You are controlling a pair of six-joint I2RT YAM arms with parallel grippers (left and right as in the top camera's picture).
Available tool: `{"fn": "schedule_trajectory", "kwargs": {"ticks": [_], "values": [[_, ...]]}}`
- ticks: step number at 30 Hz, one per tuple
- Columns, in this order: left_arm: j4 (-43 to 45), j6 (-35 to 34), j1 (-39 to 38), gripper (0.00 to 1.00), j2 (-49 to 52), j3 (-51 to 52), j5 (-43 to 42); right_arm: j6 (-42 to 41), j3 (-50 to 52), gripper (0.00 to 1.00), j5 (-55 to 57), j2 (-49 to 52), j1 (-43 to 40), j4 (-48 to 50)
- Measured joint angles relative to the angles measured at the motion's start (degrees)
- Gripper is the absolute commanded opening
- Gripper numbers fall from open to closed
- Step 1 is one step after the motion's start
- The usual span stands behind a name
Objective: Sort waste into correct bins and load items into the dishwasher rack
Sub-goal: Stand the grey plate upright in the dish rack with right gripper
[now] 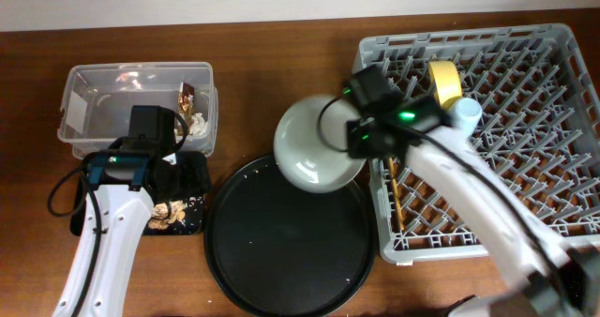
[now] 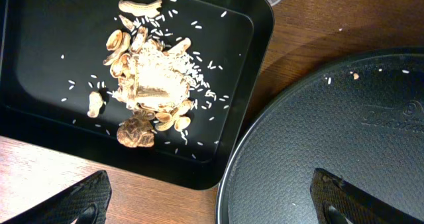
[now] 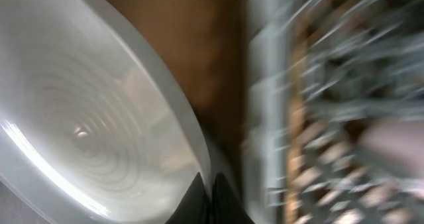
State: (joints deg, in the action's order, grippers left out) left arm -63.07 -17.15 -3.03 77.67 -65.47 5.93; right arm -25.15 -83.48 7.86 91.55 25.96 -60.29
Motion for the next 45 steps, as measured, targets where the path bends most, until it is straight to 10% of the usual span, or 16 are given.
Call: {"fn": "schedule_trajectory", "kwargs": {"ticks": [10,22,26,32,45], "values": [[0.0,0.0,0.0,0.95,0.0,0.0,-0.1,3.3,-2.8,0.04,37.8,-5.9,-6.0,2.5],[0.0,0.0,0.0,0.95,0.0,0.0,-0.1,3.9,-2.9,0.05,37.4,8.2,-6.4,3.3],[0.1,0.0,0.0,0.95,0.0,0.0,-0.1,4.0,-3.3,0.46,33.3,8.0,-6.4,2.8],[0.1,0.0,0.0,0.95,0.0,0.0,-0.1,4.2,-3.3,0.81,16.0,6.1,-3.9,2.2],[3.5,2.7,0.0,0.99,0.0,0.0,-6.2,21.2,-3.6,0.99,-16.9,-11.2,-21.3,-9.5]]}}
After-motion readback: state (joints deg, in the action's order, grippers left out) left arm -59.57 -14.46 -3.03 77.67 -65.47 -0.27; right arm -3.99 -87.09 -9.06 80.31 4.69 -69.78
